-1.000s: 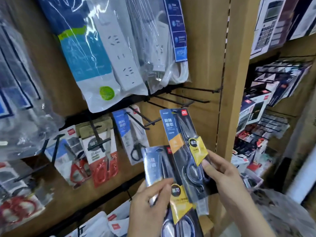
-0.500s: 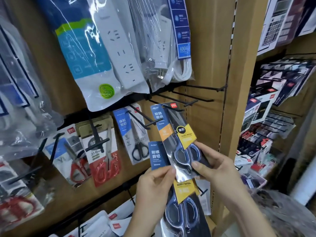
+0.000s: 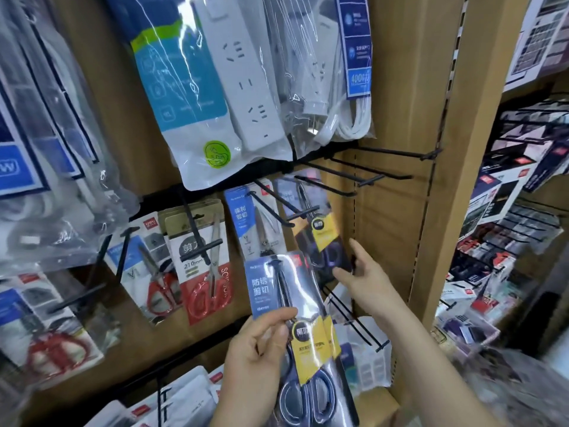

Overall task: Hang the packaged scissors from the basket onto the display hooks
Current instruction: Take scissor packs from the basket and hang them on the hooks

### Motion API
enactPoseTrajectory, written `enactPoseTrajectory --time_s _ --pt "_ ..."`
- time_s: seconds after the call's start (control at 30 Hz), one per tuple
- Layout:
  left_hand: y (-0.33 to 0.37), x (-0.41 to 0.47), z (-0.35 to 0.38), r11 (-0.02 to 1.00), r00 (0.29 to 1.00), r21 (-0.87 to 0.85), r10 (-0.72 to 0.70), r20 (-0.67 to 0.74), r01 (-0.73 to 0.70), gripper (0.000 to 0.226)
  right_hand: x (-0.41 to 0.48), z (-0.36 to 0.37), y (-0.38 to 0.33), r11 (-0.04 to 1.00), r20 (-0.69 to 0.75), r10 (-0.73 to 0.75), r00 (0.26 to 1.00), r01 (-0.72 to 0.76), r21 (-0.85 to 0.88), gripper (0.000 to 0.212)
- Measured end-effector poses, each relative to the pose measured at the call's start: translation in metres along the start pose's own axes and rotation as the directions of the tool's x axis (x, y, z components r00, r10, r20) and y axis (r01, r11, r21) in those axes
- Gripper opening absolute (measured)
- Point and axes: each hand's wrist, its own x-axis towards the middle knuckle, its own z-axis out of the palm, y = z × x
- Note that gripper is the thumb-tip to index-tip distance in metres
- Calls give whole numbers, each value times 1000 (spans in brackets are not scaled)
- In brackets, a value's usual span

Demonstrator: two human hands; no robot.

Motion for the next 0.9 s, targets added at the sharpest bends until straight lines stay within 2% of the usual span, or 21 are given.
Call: enactPoseTrajectory --time_s 0.07,0.13,0.17,0.23,0.33,0.47,0.67,0.77,0.9 --pt "-3 -1 1 1000 1000 -15 -2 18 2 33 -27 -7 4 992 30 109 994 -111 62 58" --pt "-5 0 4 1000 1000 -27 1 30 0 38 -61 -9 8 955 164 184 969 -216 206 38" --pt "-7 0 7 1000 1000 -24 -1 30 2 41 -76 -7 11 933 229 201 953 -257 250 32" --pt "-10 2 13 1000 1000 -21 -8 22 8 45 -97 -4 20 914 258 183 949 -261 311 25" --pt "-13 1 22 998 999 -64 -19 42 22 50 -108 -2 28 910 173 99 980 -160 382 22" --pt "-7 -2 25 996 999 -87 -12 32 15 53 -109 -7 29 948 -25 7 1000 1 318 17" --pt "-8 1 6 996 993 -93 -20 -121 9 47 -106 -18 27 947 -309 -10 951 109 304 16" --pt "-10 -1 -1 999 993 -20 -30 -110 28 43 -106 -22 20 928 -337 -25 941 147 342 16" --pt "-2 -12 15 999 997 36 -30 68 27 25 -111 -14 10 924 -270 -104 957 193 329 19"
